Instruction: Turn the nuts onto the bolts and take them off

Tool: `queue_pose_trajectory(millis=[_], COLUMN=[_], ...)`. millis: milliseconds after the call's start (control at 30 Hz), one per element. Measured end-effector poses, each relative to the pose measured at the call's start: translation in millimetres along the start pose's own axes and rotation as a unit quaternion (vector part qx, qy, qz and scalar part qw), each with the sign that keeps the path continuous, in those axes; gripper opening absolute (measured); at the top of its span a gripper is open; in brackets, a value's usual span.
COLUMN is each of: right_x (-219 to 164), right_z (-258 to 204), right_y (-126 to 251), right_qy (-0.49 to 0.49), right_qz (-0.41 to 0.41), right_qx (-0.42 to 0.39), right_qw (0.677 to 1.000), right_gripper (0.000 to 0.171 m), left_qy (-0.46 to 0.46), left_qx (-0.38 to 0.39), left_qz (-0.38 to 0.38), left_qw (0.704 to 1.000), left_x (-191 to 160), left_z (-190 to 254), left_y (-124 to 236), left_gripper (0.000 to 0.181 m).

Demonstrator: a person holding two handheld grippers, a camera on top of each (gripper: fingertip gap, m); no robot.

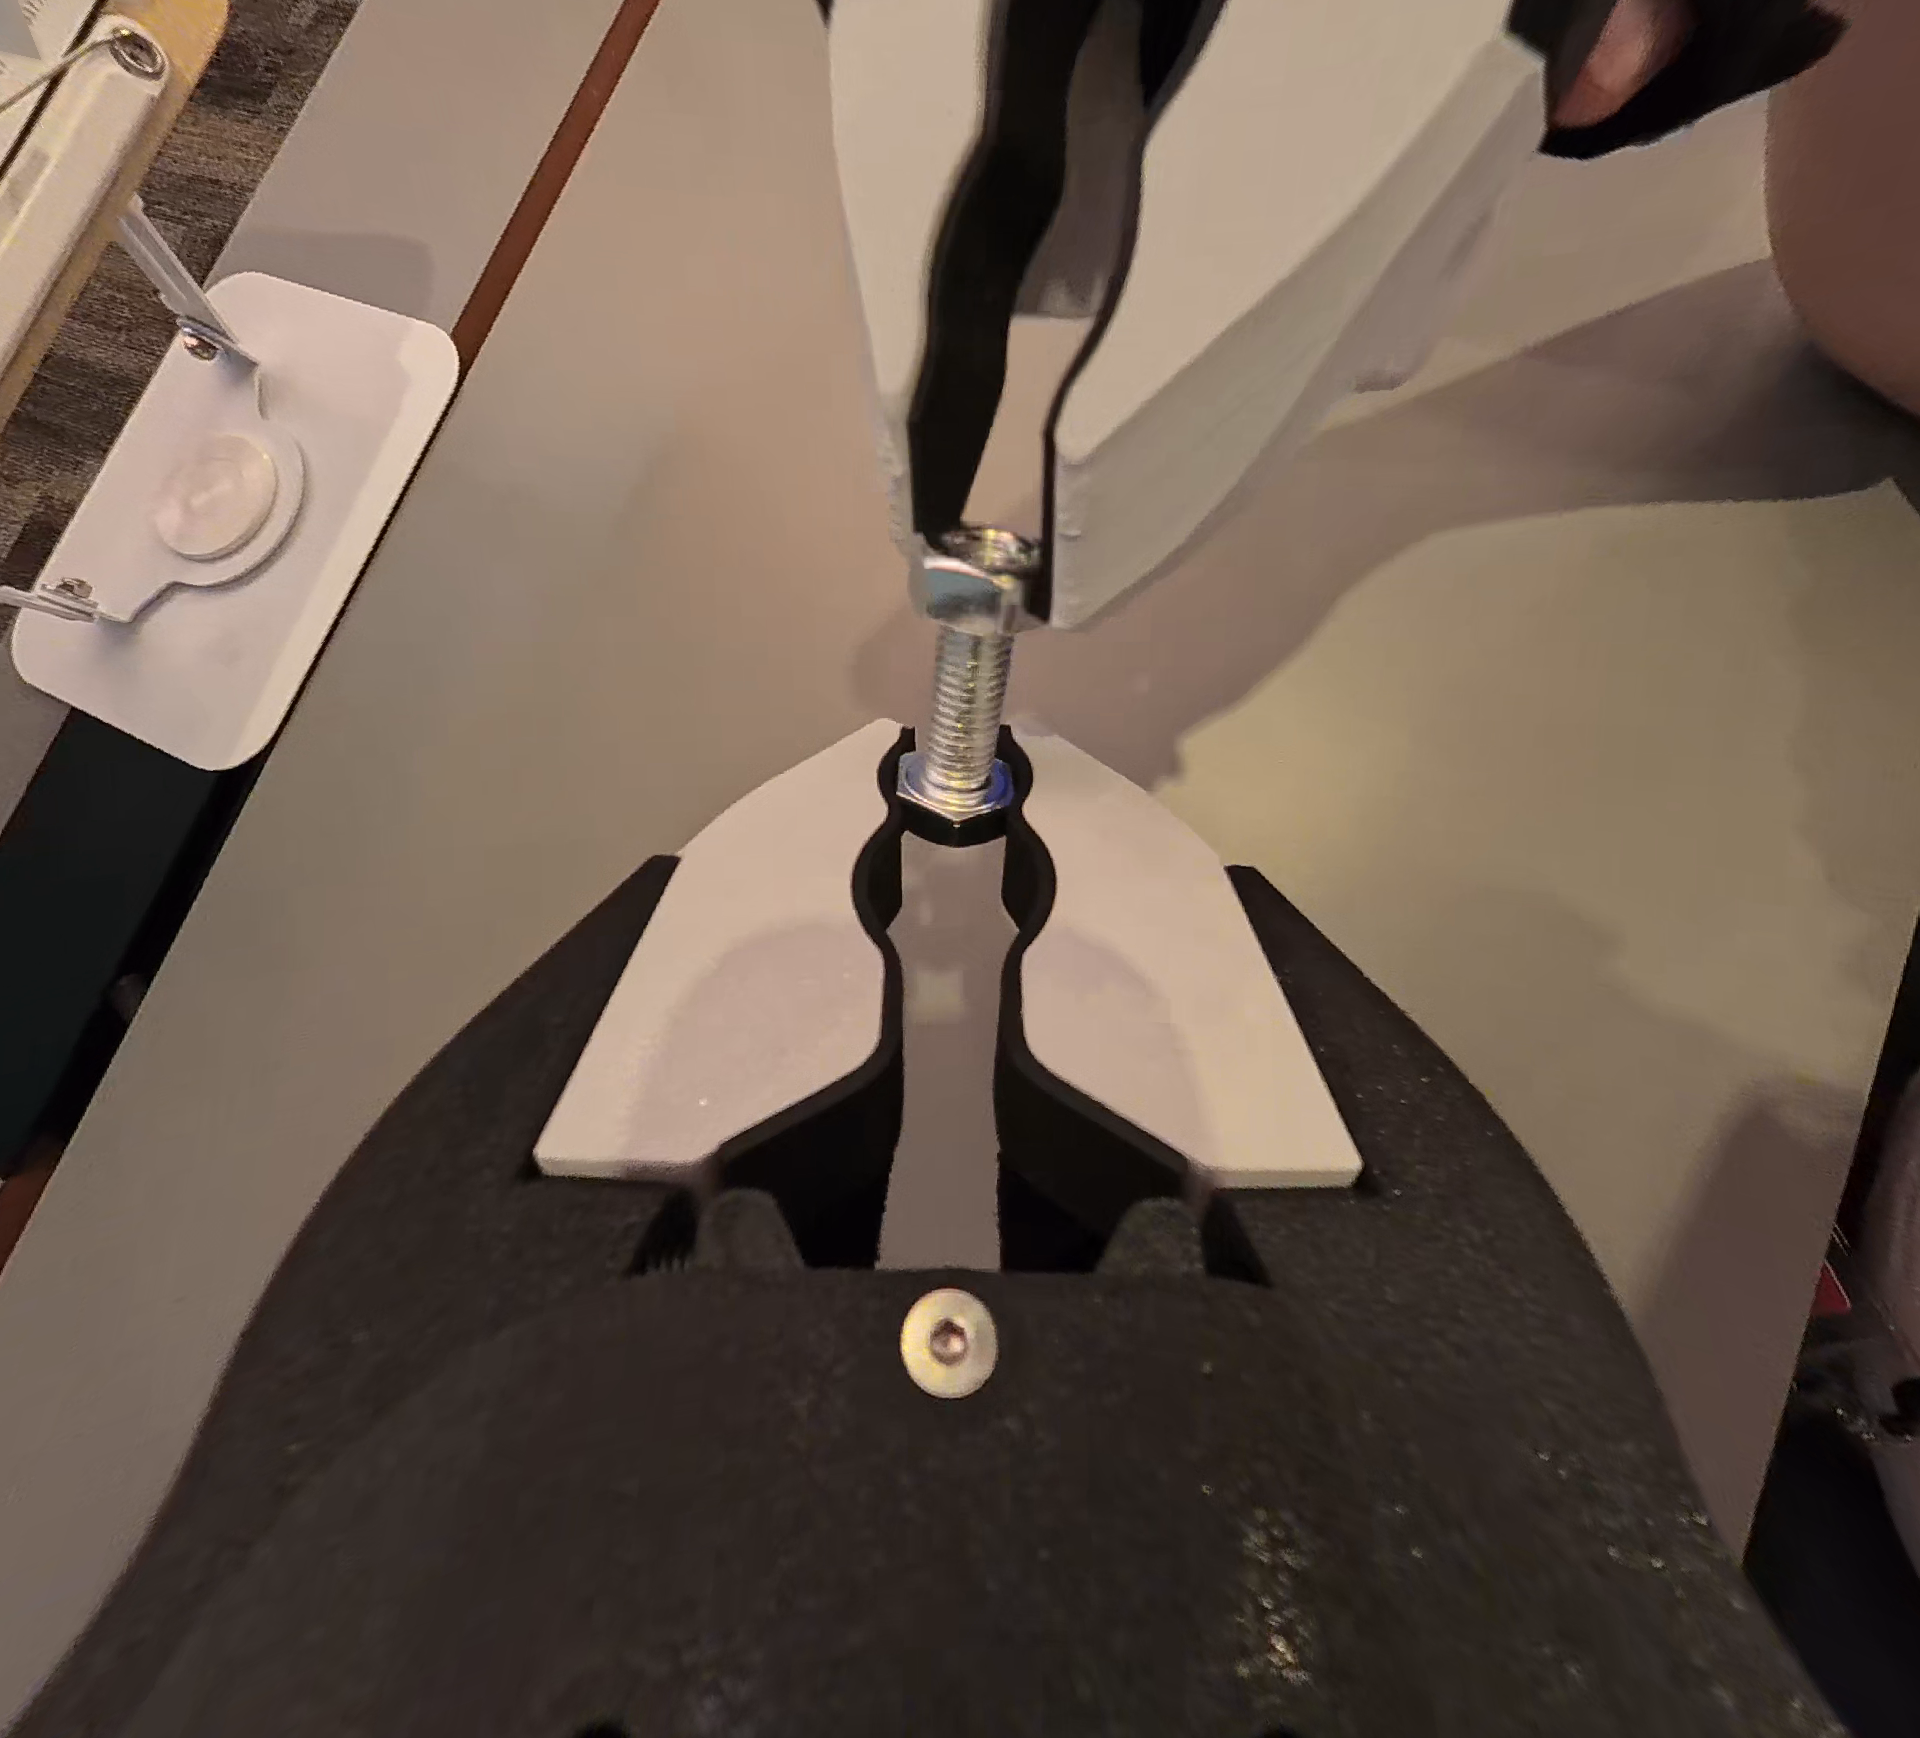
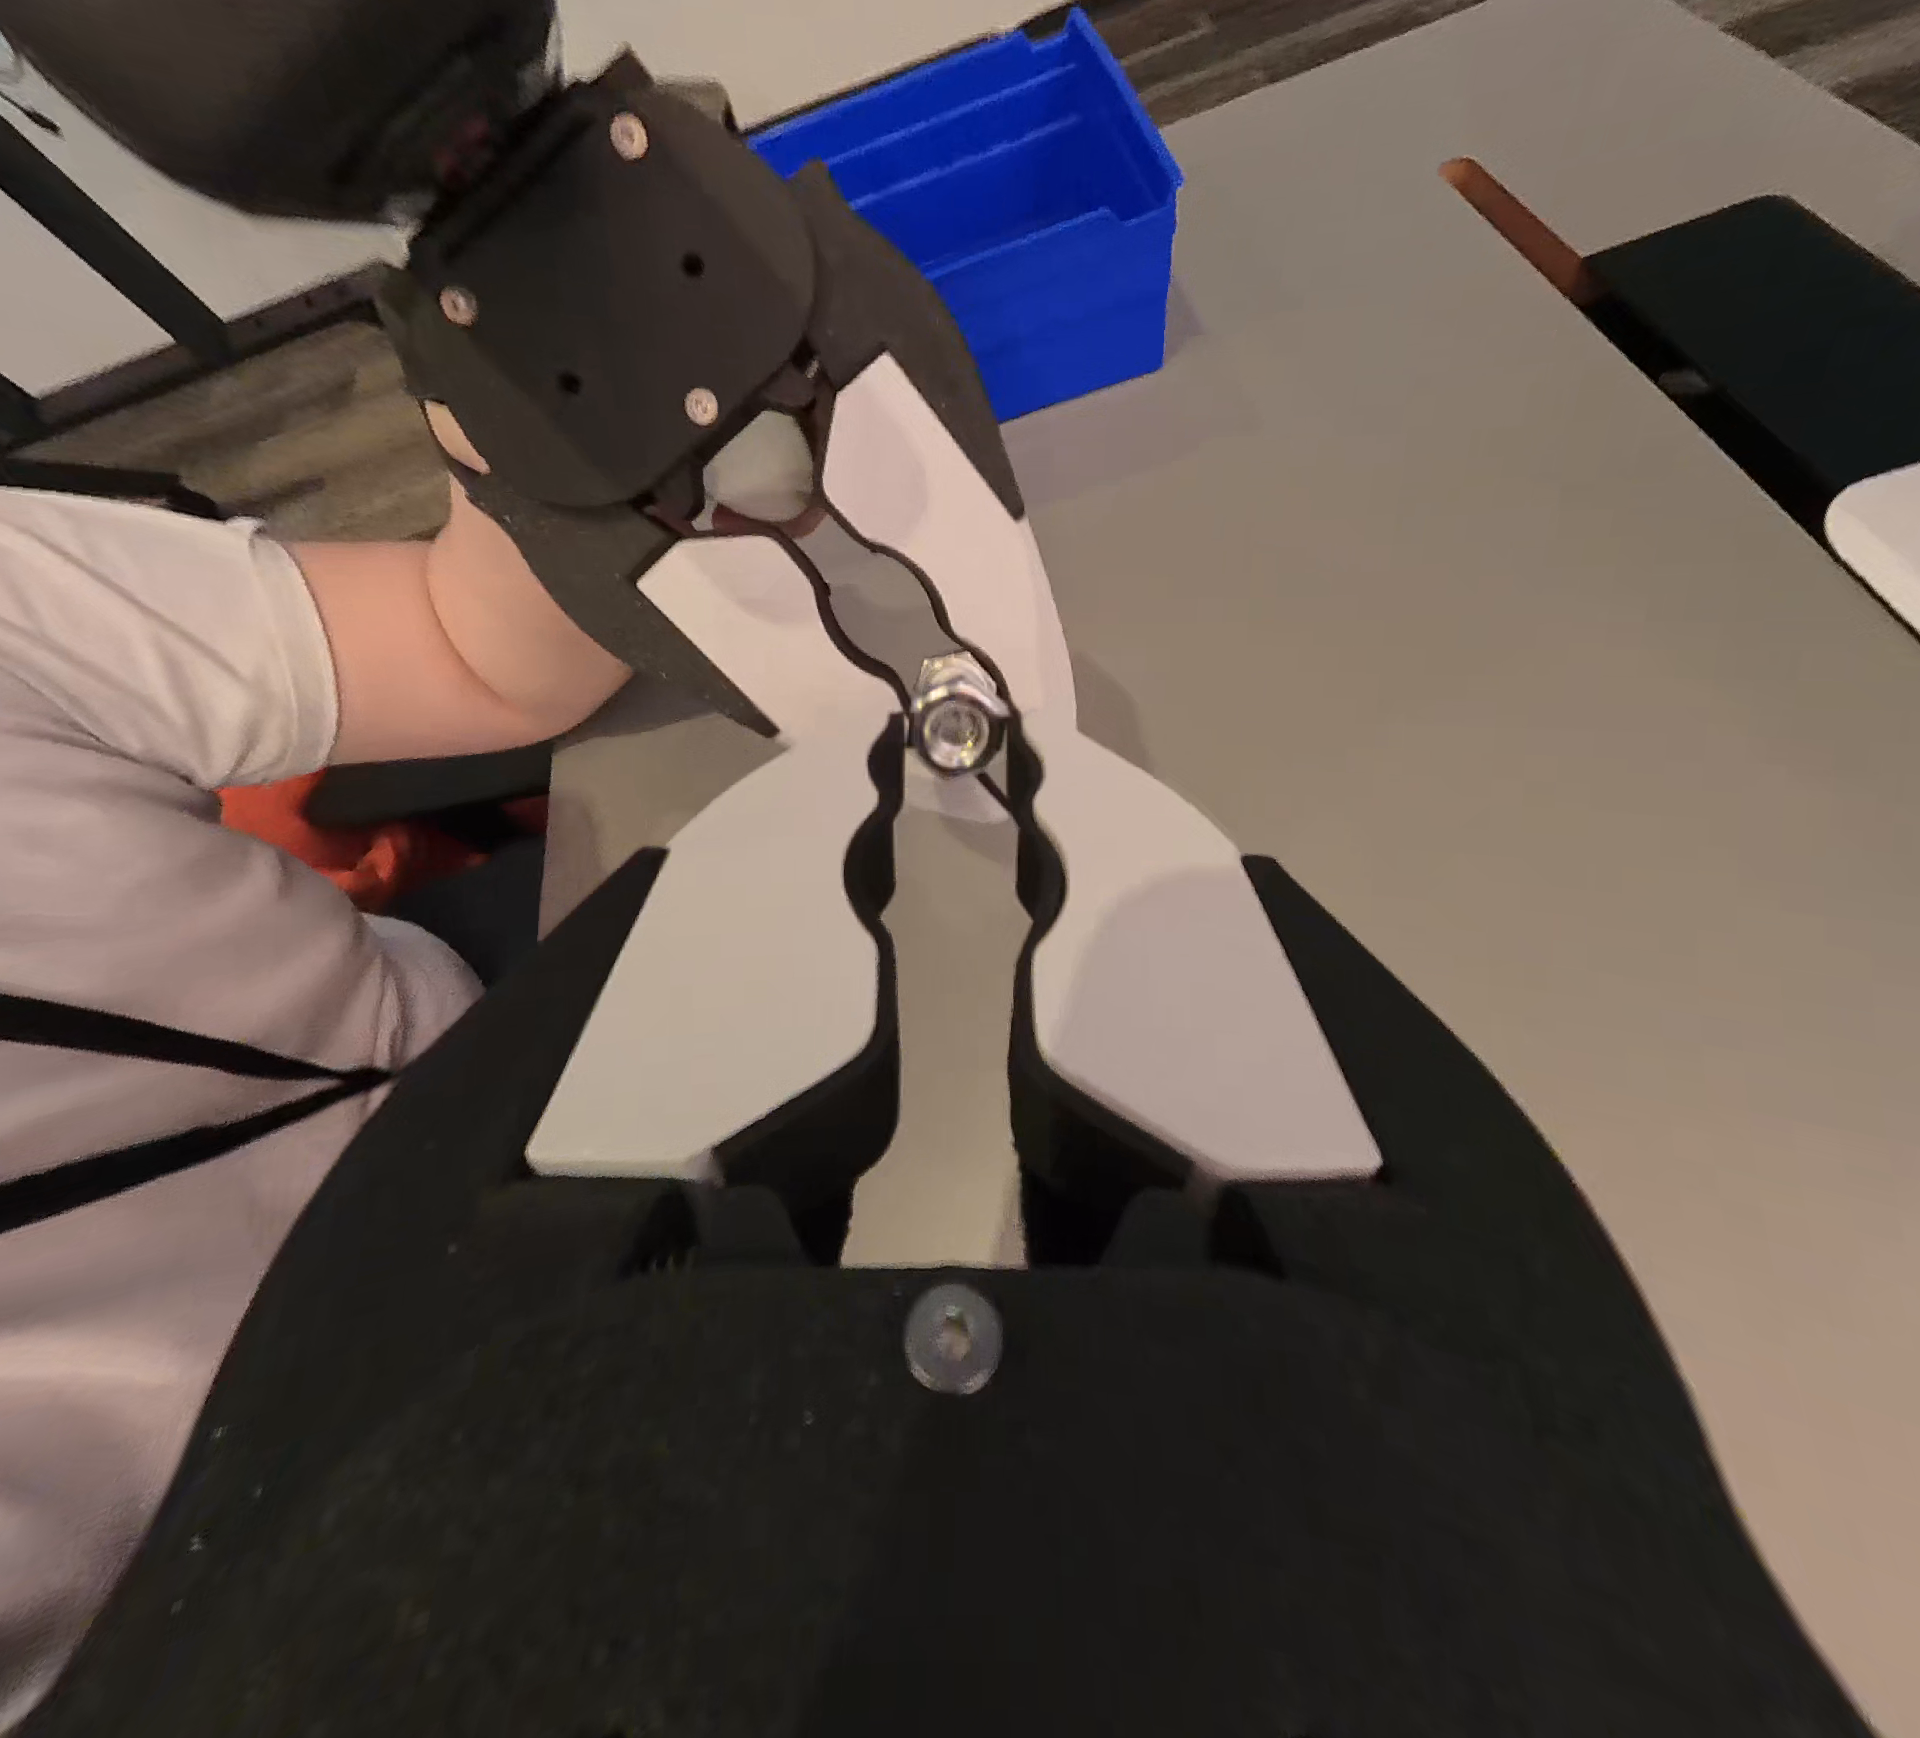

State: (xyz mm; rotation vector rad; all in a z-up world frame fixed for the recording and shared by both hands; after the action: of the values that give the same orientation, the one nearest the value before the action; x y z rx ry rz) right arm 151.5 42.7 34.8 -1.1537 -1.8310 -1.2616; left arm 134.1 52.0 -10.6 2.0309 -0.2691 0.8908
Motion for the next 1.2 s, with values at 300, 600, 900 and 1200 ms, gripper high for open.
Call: queue_pose_trajectory(millis=[300,600,900,1200], right_x=[3,-8,12,11], right_z=[-4,-23,-10,-7], right_y=[0,1,5,7], right_qy=[0.021,0.315,0.167,0.123], right_qz=[-0.004,-0.086,-0.017,-0.01], right_qx=[-0.007,0.021,-0.022,-0.021], right_qw=[1.0,0.945,0.986,0.992], right_gripper=[0.017,0.017,0.039,0.036], left_qy=[-0.005,-0.006,0.012,0.024], left_qx=[-0.001,-0.097,-0.069,-0.057], left_qz=[0.009,0.016,0.032,0.041], left_qw=[1.0,0.995,0.997,0.997], left_x=[4,4,10,13], left_z=[3,27,17,10], left_y=[3,12,14,16], left_gripper=[0.014,0.014,0.014,0.014])
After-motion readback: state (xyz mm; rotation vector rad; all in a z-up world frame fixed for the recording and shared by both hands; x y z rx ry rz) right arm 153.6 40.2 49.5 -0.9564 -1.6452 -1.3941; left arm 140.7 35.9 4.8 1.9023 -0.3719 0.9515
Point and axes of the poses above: each gripper's, where its closed fingertips meet, y back along the fingers, x out of its top, z = x × y across the jaws, the point moved 1 cm from there along y, back along the fingers, and after that the axes turned 15 degrees about x, right-handed, at the moved point
